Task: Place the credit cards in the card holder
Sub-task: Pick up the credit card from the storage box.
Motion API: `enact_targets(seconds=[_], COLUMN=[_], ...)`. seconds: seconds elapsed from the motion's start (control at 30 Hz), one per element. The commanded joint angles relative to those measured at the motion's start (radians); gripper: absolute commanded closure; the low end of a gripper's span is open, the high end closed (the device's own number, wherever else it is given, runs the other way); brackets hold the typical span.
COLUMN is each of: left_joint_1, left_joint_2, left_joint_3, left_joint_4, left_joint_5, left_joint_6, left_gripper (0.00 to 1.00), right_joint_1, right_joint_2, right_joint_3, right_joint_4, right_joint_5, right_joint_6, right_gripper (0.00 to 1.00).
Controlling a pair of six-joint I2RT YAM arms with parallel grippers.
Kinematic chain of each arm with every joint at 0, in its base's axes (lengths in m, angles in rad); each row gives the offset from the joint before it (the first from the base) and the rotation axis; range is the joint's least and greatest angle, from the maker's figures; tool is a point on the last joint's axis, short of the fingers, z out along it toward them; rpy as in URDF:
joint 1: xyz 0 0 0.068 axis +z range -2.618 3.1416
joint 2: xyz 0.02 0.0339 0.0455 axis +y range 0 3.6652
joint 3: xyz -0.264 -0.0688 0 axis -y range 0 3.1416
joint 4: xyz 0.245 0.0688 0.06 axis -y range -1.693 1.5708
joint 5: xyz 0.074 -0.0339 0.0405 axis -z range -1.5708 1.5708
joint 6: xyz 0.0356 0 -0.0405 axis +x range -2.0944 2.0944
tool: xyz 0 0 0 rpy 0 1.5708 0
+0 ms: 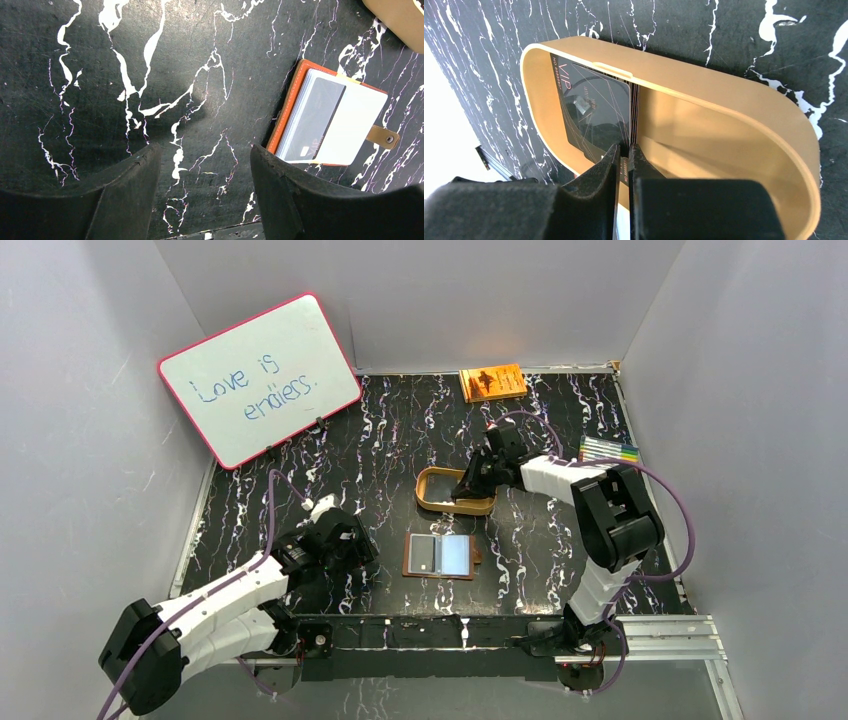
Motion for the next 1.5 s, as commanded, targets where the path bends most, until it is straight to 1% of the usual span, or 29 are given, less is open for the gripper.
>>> enact_targets(seconds=[0.0,0.23,0.57,0.73,0.83,0.93,1.07,1.13,1.2,1.23,1.33,1.47], left_joint_1=[0.006,0.006,0.006,0.005,0.005,0.006,0.006,0.006,0.006,0.006,0.006,0.006], left_joint_2=[-0.001,-0.002,-0.009,-0.02,-0.025,-0.029,-0.043,-0.051,-0.056,-0.057,-0.058,-0.07], left_joint_3=[-0.002,0.003,0.007,0.018,0.02,0.036,0.072,0.09,0.104,0.109,0.119,0.12], left_joint_4=[-0.003,-0.007,-0.006,-0.015,-0.018,-0.032,-0.061,-0.072,-0.078,-0.082,-0.089,-0.091], left_joint_5=[-0.012,-0.015,-0.018,-0.027,-0.028,-0.035,-0.054,-0.064,-0.072,-0.075,-0.082,-0.08], left_joint_6=[0.003,0.008,0.009,0.013,0.014,0.014,0.023,0.025,0.03,0.032,0.039,0.04], left_gripper=[0.37,0.37,0.38,0.38,0.38,0.38,0.38,0.38,0.38,0.38,0.38,0.38], right_joint_1=[-0.009,-0.027,-0.066,-0.07,-0.071,-0.085,-0.115,-0.121,-0.122,-0.122,-0.121,-0.123], right_joint_2=[-0.033,-0.083,-0.223,-0.298,-0.321,-0.358,-0.44,-0.471,-0.493,-0.502,-0.534,-0.566], right_joint_3=[-0.023,-0.054,-0.109,-0.097,-0.07,-0.071,-0.1,-0.087,-0.076,-0.069,-0.048,-0.079], right_joint_4=[0.002,-0.002,-0.026,-0.04,-0.08,-0.117,-0.102,-0.132,-0.13,-0.131,-0.162,-0.138], right_joint_5=[0.007,0.002,-0.044,-0.079,-0.101,-0.127,-0.22,-0.258,-0.331,-0.354,-0.366,-0.419], right_joint_6=[-0.017,0.001,0.022,0.068,0.103,0.216,0.445,0.52,0.587,0.609,0.587,0.59], right_gripper=[0.91,1.0,1.0,1.0,1.0,1.0,1.0,1.0,1.0,1.0,1.0,1.0])
